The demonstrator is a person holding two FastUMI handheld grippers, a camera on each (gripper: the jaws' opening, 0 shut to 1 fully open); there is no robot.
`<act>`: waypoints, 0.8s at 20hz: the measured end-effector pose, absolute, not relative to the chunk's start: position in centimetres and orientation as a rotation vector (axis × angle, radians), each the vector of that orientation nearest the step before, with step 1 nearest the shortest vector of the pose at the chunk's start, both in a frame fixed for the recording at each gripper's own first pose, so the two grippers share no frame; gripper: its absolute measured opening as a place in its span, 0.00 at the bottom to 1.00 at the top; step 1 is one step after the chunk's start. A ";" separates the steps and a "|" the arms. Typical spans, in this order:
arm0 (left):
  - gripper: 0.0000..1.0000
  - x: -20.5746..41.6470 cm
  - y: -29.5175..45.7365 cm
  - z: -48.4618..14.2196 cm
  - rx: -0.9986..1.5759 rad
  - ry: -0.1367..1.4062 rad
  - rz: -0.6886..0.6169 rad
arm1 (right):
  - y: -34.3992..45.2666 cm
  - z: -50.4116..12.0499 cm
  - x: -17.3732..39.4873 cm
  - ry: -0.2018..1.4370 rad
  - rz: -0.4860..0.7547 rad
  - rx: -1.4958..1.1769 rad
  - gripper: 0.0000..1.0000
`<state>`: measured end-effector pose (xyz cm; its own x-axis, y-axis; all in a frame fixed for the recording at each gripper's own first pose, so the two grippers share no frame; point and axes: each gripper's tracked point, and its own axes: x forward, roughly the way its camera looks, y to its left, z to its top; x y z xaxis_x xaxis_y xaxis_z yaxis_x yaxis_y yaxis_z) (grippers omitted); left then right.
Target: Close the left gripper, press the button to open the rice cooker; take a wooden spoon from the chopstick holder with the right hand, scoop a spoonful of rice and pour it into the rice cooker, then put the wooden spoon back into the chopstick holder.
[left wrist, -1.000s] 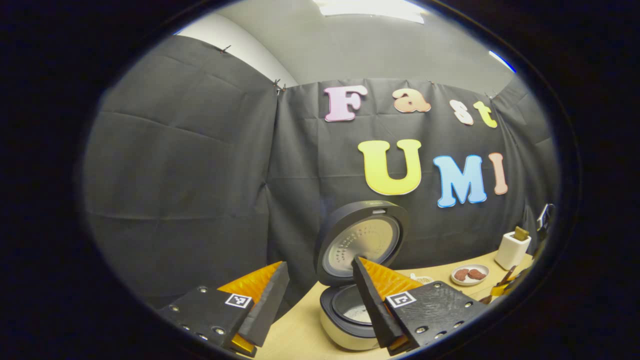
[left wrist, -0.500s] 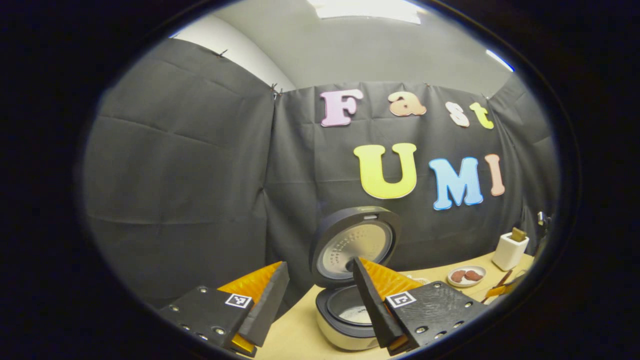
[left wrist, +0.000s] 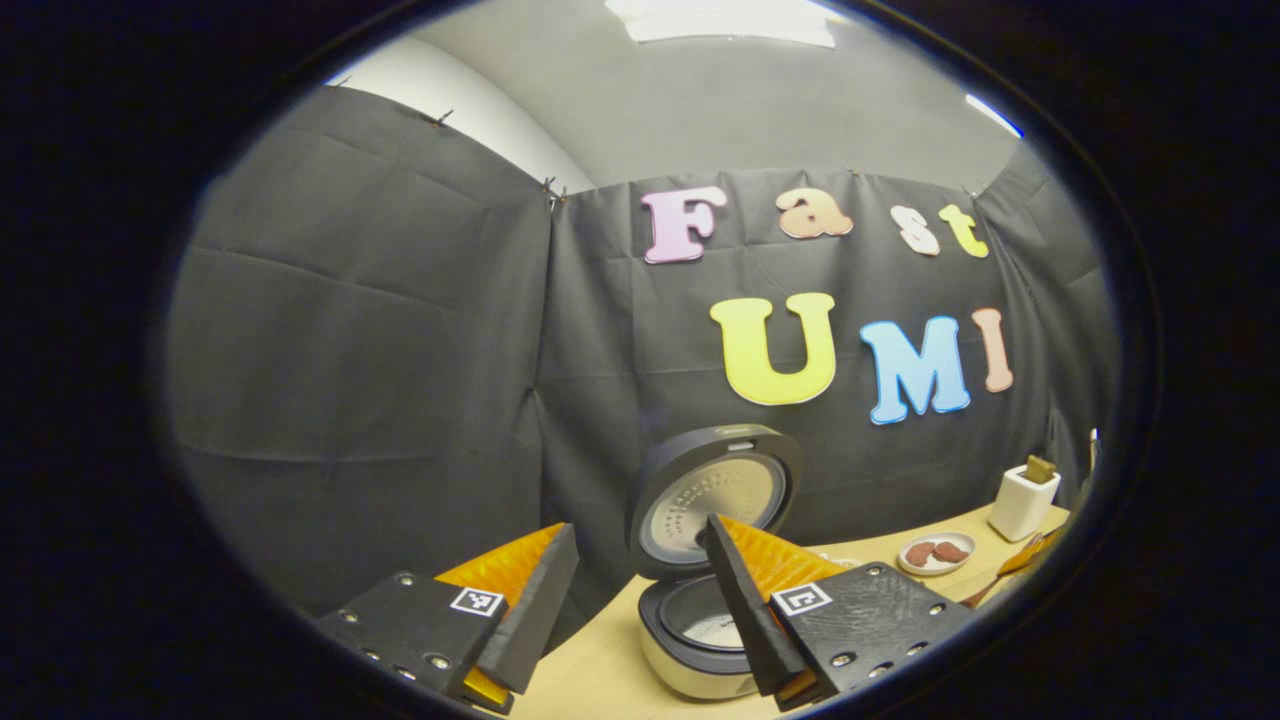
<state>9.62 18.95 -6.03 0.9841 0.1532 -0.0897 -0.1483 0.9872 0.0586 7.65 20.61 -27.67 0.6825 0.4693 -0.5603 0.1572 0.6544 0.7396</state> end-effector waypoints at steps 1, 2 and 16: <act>0.82 9.6 18.7 -5.8 0.052 0.090 0.148 | 20.2 -27.3 7.8 0.820 0.199 0.892 0.08; 0.81 9.6 18.4 -5.6 0.052 0.086 0.144 | 20.1 -26.8 7.9 0.818 0.200 0.921 0.08; 0.82 10.0 21.1 -5.6 0.059 0.071 0.164 | 26.7 -18.6 11.2 0.770 0.340 1.079 0.08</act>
<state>10.02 21.07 -5.56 0.9840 0.1656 -0.0661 -0.1613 0.9848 0.0649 11.22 26.73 -18.63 0.6980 0.5974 -0.3948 0.1111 0.4542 0.8839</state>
